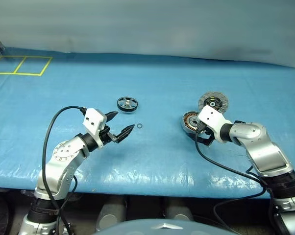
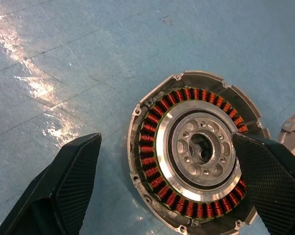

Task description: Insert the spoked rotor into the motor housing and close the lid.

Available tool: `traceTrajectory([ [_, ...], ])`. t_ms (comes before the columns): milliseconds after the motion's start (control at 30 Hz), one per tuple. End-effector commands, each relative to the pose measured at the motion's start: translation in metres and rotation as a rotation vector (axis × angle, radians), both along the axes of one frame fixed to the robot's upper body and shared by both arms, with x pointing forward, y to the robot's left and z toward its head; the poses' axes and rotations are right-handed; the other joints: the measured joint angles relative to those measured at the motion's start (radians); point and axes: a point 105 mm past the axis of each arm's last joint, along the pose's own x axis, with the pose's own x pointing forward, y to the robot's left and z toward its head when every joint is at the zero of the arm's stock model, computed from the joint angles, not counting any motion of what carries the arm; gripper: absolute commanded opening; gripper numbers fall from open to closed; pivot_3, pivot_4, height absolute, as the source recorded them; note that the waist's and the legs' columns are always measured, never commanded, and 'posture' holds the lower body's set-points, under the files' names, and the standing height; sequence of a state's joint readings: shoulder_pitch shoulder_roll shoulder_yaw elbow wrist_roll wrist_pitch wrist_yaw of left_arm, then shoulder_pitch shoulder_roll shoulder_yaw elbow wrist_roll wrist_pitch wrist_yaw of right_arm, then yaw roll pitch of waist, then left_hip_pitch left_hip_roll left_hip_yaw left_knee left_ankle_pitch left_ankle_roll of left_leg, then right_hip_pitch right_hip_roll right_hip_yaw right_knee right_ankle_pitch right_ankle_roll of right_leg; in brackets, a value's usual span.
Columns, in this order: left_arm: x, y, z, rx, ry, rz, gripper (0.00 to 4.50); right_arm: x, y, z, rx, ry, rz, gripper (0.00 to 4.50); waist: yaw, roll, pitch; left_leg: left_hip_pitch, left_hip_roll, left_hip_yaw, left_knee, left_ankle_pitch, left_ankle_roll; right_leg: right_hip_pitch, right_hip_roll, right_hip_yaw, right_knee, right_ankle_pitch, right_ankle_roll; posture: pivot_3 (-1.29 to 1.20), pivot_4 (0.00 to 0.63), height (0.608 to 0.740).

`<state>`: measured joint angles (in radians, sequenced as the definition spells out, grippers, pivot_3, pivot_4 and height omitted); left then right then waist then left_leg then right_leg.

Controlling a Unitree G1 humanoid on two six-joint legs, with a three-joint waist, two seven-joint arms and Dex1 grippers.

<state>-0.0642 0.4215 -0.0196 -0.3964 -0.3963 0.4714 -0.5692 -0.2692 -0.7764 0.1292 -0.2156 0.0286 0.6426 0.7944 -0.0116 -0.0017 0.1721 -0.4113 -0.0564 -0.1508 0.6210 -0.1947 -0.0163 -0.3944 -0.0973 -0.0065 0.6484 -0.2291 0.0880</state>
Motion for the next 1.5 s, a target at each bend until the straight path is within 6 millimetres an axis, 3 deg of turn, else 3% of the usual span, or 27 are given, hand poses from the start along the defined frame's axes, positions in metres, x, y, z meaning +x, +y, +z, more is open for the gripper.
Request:
traceTrajectory([
  [33, -0.001, -0.003, 0.007, -0.009, -0.031, -0.02, 4.5, -0.001, 0.0, 0.012, -0.005, -0.029, 0.019, 4.49, 0.0, 0.0, 0.0, 0.0, 0.0, 0.0, 0.0, 0.0, 0.0, 0.0, 0.0, 0.0, 0.0, 0.0, 0.0, 0.0, 0.15, 0.74],
  [533, -0.001, -0.005, 0.003, -0.005, -0.029, -0.014, 4.5, 0.002, 0.013, -0.003, -0.124, 0.089, 0.166, 4.49, -0.002, 0.0, 0.0, 0.0, 0.0, 0.001, 0.0, 0.0, 0.001, 0.0, 0.0, 0.001, 0.0, 0.0, 0.0, 0.0, 0.15, 0.74],
  [733, -0.005, -0.008, 0.0, -0.014, -0.025, -0.012, 4.5, 0.01, 0.006, 0.007, -0.217, 0.088, 0.208, 4.49, 0.0, 0.0, 0.0, 0.0, 0.0, 0.002, 0.0, 0.0, 0.001, 0.0, 0.0, 0.001, -0.001, 0.001, 0.001, 0.0, 0.15, 0.74],
  [1100, -0.01, -0.008, 0.003, -0.008, -0.022, -0.067, 4.5, 0.004, -0.004, 0.018, -0.236, 0.091, 0.209, 4.49, 0.001, 0.0, 0.0, -0.001, 0.0, 0.003, 0.0, -0.001, 0.002, -0.001, 0.0, 0.002, -0.003, 0.001, 0.001, 0.0, 0.15, 0.74],
  [1267, -0.014, -0.017, 0.001, -0.027, -0.005, -0.124, 4.5, 0.004, -0.006, 0.02, -0.23, 0.079, 0.196, 4.49, 0.0, 0.0, 0.0, -0.001, 0.0, 0.003, 0.0, -0.001, 0.002, -0.001, 0.0, 0.003, -0.003, 0.001, 0.001, 0.0, 0.15, 0.74],
  [1500, -0.014, -0.019, 0.001, -0.017, -0.008, -0.137, 4.5, 0.002, -0.005, 0.005, -0.215, 0.135, 0.198, 4.49, 0.0, 0.0, 0.0, -0.001, 0.0, 0.004, 0.0, -0.002, 0.003, -0.001, 0.0, 0.004, -0.003, 0.001, 0.002, 0.0, 0.15, 0.74],
])
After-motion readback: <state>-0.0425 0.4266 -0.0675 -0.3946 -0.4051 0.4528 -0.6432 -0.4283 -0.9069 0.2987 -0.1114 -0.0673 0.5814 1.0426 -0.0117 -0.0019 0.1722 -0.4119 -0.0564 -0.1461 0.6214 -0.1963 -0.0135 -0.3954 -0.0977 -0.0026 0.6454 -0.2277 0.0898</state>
